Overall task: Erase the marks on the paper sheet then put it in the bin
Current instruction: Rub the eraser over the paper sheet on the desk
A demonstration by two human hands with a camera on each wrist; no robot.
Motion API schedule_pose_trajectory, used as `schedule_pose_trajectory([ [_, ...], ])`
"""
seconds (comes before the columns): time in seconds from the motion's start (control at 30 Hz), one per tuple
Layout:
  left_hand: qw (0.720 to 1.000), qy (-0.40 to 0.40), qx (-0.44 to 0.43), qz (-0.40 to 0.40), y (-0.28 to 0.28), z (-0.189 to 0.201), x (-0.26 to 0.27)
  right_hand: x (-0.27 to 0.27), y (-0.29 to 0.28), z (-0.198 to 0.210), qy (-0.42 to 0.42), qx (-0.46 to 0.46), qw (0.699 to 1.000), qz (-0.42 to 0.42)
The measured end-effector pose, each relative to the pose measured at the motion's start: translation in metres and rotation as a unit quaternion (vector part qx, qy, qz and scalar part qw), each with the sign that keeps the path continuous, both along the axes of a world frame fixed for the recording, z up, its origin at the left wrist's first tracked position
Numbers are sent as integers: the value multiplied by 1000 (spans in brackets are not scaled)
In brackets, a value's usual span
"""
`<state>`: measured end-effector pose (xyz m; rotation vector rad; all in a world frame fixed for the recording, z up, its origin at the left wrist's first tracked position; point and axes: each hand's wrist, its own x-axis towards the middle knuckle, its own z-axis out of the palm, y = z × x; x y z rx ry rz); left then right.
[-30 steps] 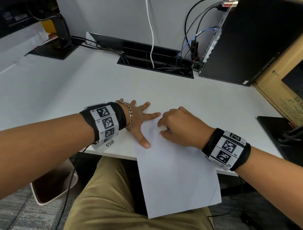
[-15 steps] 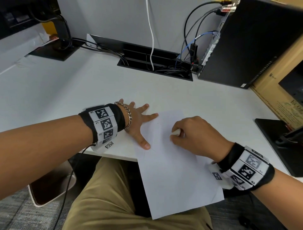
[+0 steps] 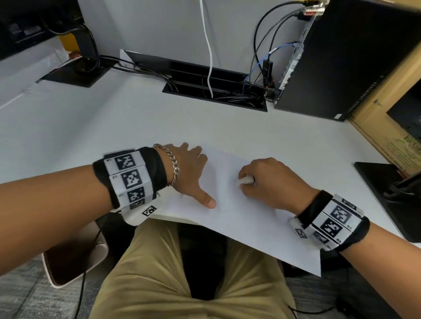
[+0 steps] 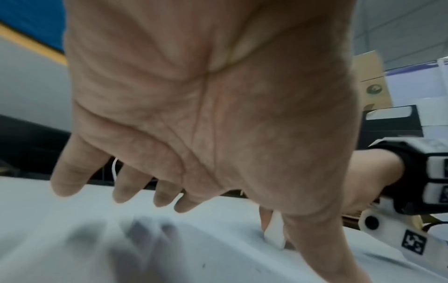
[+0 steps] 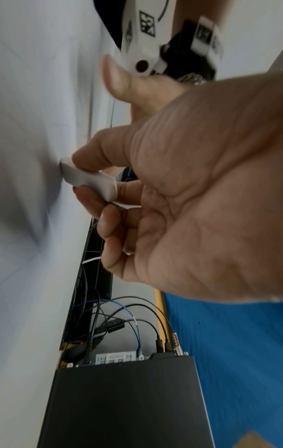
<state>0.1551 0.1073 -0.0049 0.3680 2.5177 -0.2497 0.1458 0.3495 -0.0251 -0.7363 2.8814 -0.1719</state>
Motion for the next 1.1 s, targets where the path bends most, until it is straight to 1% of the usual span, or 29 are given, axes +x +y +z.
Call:
schedule_pose_trajectory([
  [0.07,1000,-7,28,3,4,-5,-6,-1,-3,3,-2,8,1000,6],
  [0.17,999,-17,42,-2,8,-16,-8,-1,-10,9,-9,2,1000,18],
  [0.37,999,-2,43,-8,5,-27,-7,-7,-32,13,-26,-43,997,58],
  [0.6,999,14,38,-7,2,-30,-9,-14,-49,8,-1,5,996,85],
  [0.67,999,18,36,-7,3,-30,-9,-8,-48,6,2,22,994,108],
  [0.8,999,22,39,-6,2,-34,-10,3,-44,7,-14,24,986,162],
  [0.87,999,19,42,-2,1,-35,-10,-5,-44,8,2,33,987,160],
  [0.93,999,17,46,1,0,-35,-10,-14,-44,5,44,41,986,155],
  [1.0,999,17,48,4,0,-35,-10,-17,-44,4,68,43,985,152],
  [1.1,999,15,40,3,1,-34,-10,-7,-44,4,53,63,977,195],
])
